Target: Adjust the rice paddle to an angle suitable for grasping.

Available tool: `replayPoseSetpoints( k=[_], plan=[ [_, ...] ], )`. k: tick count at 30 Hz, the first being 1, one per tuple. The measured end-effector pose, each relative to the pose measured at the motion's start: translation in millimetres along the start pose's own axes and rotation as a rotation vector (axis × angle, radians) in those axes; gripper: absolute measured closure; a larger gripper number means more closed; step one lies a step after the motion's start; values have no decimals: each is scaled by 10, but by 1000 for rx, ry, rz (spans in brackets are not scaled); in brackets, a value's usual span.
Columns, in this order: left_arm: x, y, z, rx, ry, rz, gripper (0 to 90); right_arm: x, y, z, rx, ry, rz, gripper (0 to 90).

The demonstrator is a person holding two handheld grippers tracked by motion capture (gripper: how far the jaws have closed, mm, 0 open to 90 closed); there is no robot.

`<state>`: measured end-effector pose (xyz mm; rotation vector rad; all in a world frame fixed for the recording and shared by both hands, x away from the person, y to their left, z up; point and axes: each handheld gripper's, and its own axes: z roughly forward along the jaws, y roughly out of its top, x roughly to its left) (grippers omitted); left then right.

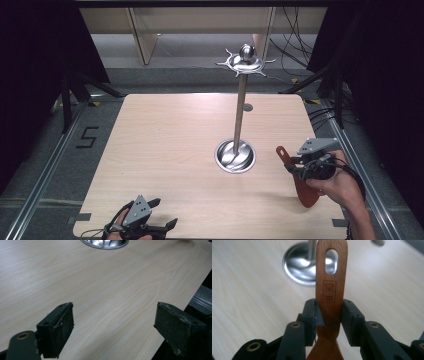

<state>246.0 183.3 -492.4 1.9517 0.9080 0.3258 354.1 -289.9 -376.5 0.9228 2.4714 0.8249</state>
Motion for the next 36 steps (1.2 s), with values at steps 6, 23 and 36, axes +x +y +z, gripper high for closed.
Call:
replayPoseSetpoints(
  k=[6,23,36],
  plan=[
    [24,6,-7,11,4,36,151,-55,121,-188,-82,-6,40,670],
    [47,2,-7,30,18,48,151,-8,546,-405,-326,21,11,670],
    [23,4,5,8,5,24,150,45,971,-674,-463,14,10,670]
  ],
)
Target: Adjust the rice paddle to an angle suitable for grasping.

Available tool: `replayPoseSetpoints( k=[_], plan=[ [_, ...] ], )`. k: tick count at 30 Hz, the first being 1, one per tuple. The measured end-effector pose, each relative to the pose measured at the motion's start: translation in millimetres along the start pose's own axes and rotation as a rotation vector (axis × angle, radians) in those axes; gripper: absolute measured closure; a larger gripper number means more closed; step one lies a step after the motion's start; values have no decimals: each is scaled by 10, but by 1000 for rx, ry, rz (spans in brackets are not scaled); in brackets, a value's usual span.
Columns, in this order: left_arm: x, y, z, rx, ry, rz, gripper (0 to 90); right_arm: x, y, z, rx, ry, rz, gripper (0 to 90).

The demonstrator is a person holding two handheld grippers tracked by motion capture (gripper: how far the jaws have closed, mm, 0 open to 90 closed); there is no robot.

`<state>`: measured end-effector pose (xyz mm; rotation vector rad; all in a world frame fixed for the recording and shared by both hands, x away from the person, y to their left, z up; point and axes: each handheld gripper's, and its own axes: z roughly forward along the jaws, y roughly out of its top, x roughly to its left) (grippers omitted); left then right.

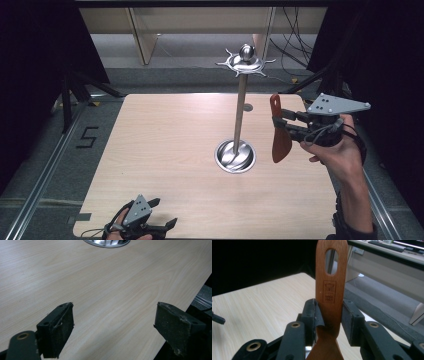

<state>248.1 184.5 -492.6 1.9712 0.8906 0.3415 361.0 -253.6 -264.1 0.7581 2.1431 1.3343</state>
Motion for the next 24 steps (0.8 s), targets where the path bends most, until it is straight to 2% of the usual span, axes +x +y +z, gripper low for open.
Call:
replayPoseSetpoints(
  k=[2,3,4,5,8,9,10,11,12,13,14,15,16,18,19,20,21,22,23,24],
  plan=[
    [-10,-9,-3,5,1,-10,151,5,63,-9,-27,-6,6,670],
    [-2,-8,1,1,1,5,150,6,96,-19,-38,-9,2,670],
    [-10,-10,3,4,-1,-22,151,9,127,-28,-41,-7,11,670],
    [3,-3,3,0,2,0,151,7,158,-41,-53,-8,14,670],
    [-13,-10,-1,5,3,-14,150,-5,242,-55,-79,-14,16,670],
    [1,-5,-4,7,2,12,150,-5,267,-57,-83,-13,17,670],
    [-14,-8,3,0,2,-17,151,-4,291,-60,-85,-14,18,670],
    [-11,-5,3,1,0,-19,150,-7,313,-63,-88,-9,17,670],
    [4,-1,-4,3,2,9,151,-5,329,-55,-93,-10,20,670],
    [-14,-10,-1,4,1,-19,151,-4,344,-54,-89,-8,22,670],
    [0,-6,-4,5,1,8,151,-3,357,-46,-87,-10,22,670],
    [-11,-10,4,0,0,-16,150,-3,367,-34,-90,-8,23,670],
    [-8,-5,3,0,0,-16,151,-12,377,-21,-92,2,16,670],
    [-1,-2,1,-1,-1,0,151,-14,390,-10,-97,-11,30,670],
    [-15,-11,5,1,-2,-26,150,-21,397,-2,-95,-2,31,670],
    [-7,-9,1,3,0,-8,150,-21,403,11,-94,3,34,670],
    [-10,-8,3,1,0,-19,150,-22,410,24,-94,4,35,671],
    [0,-1,1,-2,1,-1,150,-19,418,36,-96,4,41,670],
    [0,-1,1,-2,0,-1,150,-25,427,45,-94,7,40,670],
    [-13,-9,-1,3,2,-18,151,-27,434,59,-94,16,48,670]
  ],
)
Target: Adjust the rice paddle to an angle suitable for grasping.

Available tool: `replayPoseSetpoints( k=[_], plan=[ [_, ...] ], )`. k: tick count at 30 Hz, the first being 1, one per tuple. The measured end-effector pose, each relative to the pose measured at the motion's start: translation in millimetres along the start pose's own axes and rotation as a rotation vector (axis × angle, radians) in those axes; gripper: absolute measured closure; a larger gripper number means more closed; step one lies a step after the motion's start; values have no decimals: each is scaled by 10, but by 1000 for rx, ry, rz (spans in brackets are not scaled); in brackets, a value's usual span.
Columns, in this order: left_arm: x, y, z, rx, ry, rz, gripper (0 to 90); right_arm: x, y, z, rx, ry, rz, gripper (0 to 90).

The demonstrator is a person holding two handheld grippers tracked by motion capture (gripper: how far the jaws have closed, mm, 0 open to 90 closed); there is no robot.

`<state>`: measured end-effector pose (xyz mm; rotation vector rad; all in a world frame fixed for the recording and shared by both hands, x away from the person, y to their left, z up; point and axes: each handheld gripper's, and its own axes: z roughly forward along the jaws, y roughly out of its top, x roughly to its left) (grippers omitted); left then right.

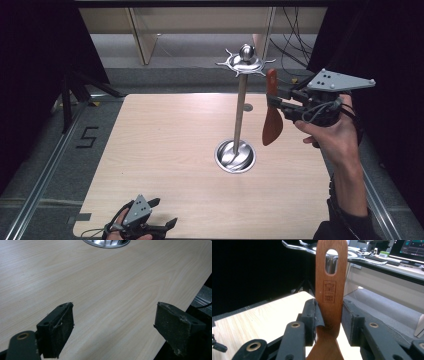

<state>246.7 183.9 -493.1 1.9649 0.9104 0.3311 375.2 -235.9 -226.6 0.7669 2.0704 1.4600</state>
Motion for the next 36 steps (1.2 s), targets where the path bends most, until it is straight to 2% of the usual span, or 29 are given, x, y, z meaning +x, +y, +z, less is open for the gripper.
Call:
replayPoseSetpoints(
  k=[2,3,4,5,6,7,8,9,10,11,12,13,14,15,16,17,18,19,20,21,24,25,28,29,30,31,32,33,36],
  plan=[
    [15,4,-5,3,-1,30,150,-9,17,27,4,-6,-1,670],
    [0,2,3,-3,-5,-6,151,-5,24,44,12,-4,11,670],
    [12,8,1,-8,0,18,150,-11,30,64,9,-1,8,670],
    [15,8,-2,-3,-1,24,150,-17,34,79,8,-5,4,670],
    [1,0,0,1,-2,2,150,-20,36,99,10,-1,3,670],
    [12,4,-6,4,-4,28,150,-11,36,119,20,8,18,670],
    [14,5,-5,3,-1,31,151,-19,38,136,22,-5,8,670],
    [0,1,1,-1,0,0,150,-23,40,155,26,0,11,670],
    [3,4,3,-1,-3,-1,150,-24,41,169,32,8,24,670],
    [2,2,2,-1,-4,0,150,-39,43,186,27,5,15,670],
    [4,2,-3,4,-3,8,150,-31,42,199,31,13,33,670],
    [16,5,-5,4,-3,32,150,-43,43,220,28,18,23,670],
    [4,1,-1,2,-4,-1,150,-43,44,228,30,17,20,670],
    [4,3,0,-3,-2,1,150,-30,45,237,37,19,40,670],
    [15,9,-3,-5,-2,23,150,-38,46,245,33,21,29,670],
    [0,1,0,-4,-3,-4,150,-42,46,252,29,17,29,670],
    [8,3,-6,1,-4,17,150,-51,47,257,26,16,21,670],
    [15,6,-7,0,-3,31,150,-43,47,262,32,19,39,670],
    [15,7,-5,-4,-3,28,150,-52,50,261,34,18,33,670],
    [0,3,-2,-5,-4,-4,150,-66,51,267,27,17,19,670],
    [9,5,-7,-8,-5,20,150,-52,46,289,31,28,34,669],
    [0,-1,-3,-9,-5,-1,150,-59,44,291,30,19,24,669],
    [-4,1,0,-11,-8,-8,150,-65,25,293,22,23,19,669],
    [17,10,-11,-1,-4,33,150,-51,14,295,20,26,32,669],
    [4,10,-4,-11,-11,19,150,-57,7,285,20,25,21,668],
    [2,10,-4,-9,-15,19,151,-66,0,284,14,30,15,667],
    [17,10,-8,6,-6,37,150,-69,-4,285,10,36,19,666],
    [11,8,-7,1,-9,31,150,-74,-7,285,10,35,14,665],
    [17,10,-9,-3,-7,28,150,-61,-16,282,5,33,29,633]
  ],
)
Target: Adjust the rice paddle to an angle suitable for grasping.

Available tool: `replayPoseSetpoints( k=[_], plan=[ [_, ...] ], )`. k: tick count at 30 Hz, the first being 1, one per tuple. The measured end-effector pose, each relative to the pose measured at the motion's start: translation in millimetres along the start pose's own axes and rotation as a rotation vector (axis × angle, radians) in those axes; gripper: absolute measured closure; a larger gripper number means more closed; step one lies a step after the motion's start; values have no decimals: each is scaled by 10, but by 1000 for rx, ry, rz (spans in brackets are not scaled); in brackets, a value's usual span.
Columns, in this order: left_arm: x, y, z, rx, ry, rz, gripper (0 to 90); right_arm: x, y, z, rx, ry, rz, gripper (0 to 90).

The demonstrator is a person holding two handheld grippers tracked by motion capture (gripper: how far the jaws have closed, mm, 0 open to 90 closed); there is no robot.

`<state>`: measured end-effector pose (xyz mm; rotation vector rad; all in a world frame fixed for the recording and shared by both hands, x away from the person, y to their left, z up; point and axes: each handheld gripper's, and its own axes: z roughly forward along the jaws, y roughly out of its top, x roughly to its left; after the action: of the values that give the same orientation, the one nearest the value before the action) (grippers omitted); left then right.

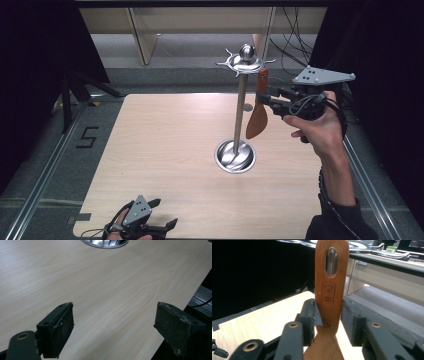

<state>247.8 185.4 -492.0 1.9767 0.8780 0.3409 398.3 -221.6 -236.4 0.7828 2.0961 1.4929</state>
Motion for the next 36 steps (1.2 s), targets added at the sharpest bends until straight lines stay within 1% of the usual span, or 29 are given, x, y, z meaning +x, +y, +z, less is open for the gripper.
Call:
replayPoseSetpoints(
  k=[2,3,4,5,6,7,8,9,10,11,13,14,15,17,18,20,22,24,25,26,27,28,29,30,31,32,34,35,36],
  plan=[
    [0,1,2,1,0,0,150,4,-10,-9,-7,-12,1,574],
    [-5,-1,7,0,-4,-4,150,15,-17,-17,-5,-17,20,567],
    [-4,-2,9,5,-4,-2,150,2,-29,-21,-17,-18,1,560],
    [-10,-5,12,6,-4,-13,150,11,-44,-33,-18,-9,14,547],
    [-2,-4,12,7,-5,-5,150,11,-63,-46,-30,-14,8,537],
    [-4,-5,18,0,-6,-14,150,17,-86,-62,-37,-18,5,522],
    [-3,-11,17,11,-7,-31,150,33,-114,-77,-41,-11,20,507],
    [-1,-12,18,10,-8,-29,150,35,-144,-96,-48,-19,13,493],
    [-5,-10,18,10,-7,-31,150,48,-175,-112,-50,-21,23,479],
    [6,-6,18,6,-3,-8,150,54,-206,-133,-52,-24,30,468],
    [5,-4,20,8,-4,-9,150,52,-272,-176,-61,-31,22,457],
    [-4,-7,22,10,-6,-26,150,61,-311,-193,-62,-36,27,448],
    [4,-4,21,8,-5,-12,150,66,-349,-221,-53,-44,30,445],
    [7,-2,22,10,-6,-13,150,67,-437,-260,-59,-60,22,441],
    [5,-3,22,6,-3,-14,150,71,-484,-277,-52,-55,37,439],
    [6,-1,20,7,-3,-15,150,52,-580,-304,-46,-63,32,434],
    [11,-1,23,11,-1,-12,150,36,-671,-313,-39,-58,58,432],
    [11,0,23,12,0,-12,150,11,-755,-314,-40,-73,72,431],
    [10,1,22,12,-1,-10,150,-5,-783,-300,-34,-71,78,430],
    [5,2,22,9,-3,-13,150,-21,-801,-304,-18,-71,76,430],
    [4,2,21,8,-3,-13,150,-19,-818,-296,-15,-65,96,430],
    [5,2,19,7,-2,-13,150,-23,-830,-293,-18,-70,92,429],
    [5,3,17,7,-2,-13,150,-27,-836,-287,-16,-59,88,428],
    [9,2,14,10,1,-10,150,-32,-839,-283,-18,-66,74,428],
    [9,3,13,10,0,-11,150,-28,-840,-283,-9,-60,77,427],
    [9,3,12,10,-1,-11,150,-10,-842,-276,-12,-59,92,426],
    [1,3,15,3,-2,-18,150,-15,-847,-266,-20,-58,61,423],
    [-8,6,11,5,5,-20,150,2,-847,-263,-11,-56,81,419],
    [-3,4,17,-1,-8,-22,150,6,-853,-263,-9,-62,76,417]
  ],
)
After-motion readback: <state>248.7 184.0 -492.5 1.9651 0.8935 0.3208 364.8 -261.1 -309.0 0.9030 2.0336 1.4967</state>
